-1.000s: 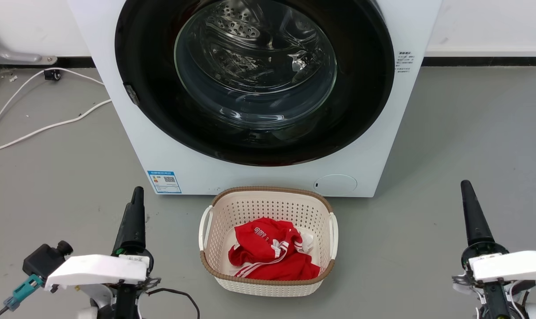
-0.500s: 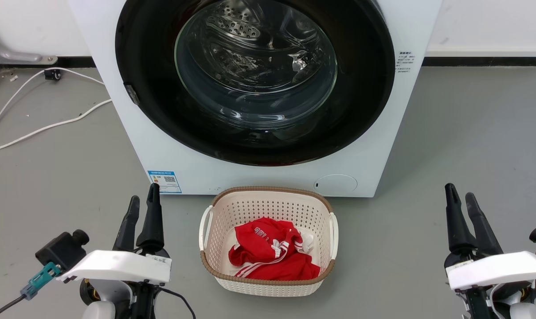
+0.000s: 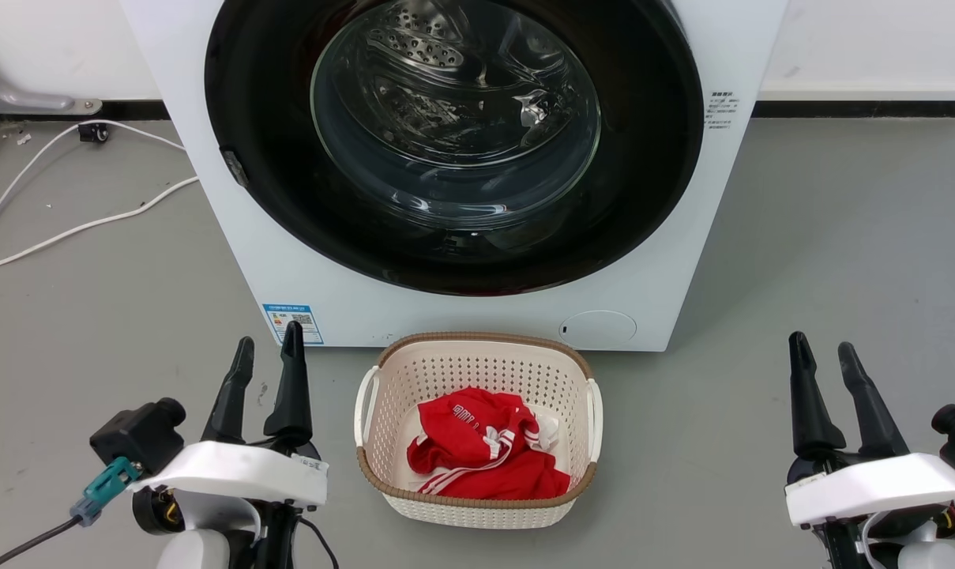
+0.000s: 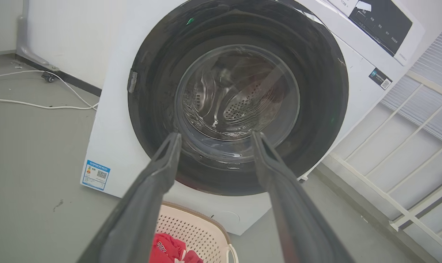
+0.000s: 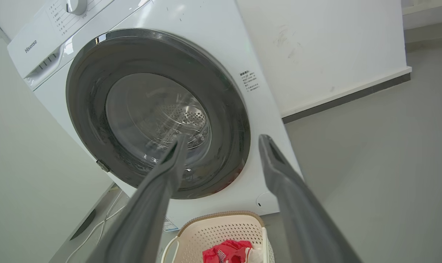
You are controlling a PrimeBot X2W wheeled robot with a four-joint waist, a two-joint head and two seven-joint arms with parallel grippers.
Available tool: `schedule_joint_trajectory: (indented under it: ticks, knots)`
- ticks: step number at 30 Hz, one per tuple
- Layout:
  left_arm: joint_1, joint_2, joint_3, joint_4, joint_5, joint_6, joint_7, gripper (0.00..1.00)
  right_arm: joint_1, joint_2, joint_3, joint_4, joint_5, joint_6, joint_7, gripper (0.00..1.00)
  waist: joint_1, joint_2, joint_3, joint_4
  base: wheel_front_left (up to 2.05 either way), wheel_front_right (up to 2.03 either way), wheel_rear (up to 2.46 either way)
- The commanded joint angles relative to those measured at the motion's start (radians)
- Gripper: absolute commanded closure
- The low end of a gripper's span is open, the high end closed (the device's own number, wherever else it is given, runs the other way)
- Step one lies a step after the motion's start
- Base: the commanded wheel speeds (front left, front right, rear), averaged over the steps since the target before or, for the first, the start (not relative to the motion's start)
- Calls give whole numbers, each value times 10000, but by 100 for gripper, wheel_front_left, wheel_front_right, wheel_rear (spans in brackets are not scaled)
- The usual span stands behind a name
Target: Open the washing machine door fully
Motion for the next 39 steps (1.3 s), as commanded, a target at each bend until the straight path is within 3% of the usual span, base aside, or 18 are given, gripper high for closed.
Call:
schedule_joint_trajectory:
  ticks: [1,27,39]
  knots:
    - [-221,34,-50,-119,311,26,-106,0,-18,-8,-26,-120,-323,14,-101,0,0,-1,4,4,0,0,0]
    - [-108,138,-391,148,3087,370,-734,0,223,6,-52,-249,-3099,19,-431,0,0,-1,-69,17,0,0,0]
    - [-229,154,-498,272,4005,489,-974,0,268,12,49,-277,-3860,20,-577,0,0,-1,-36,39,0,0,0]
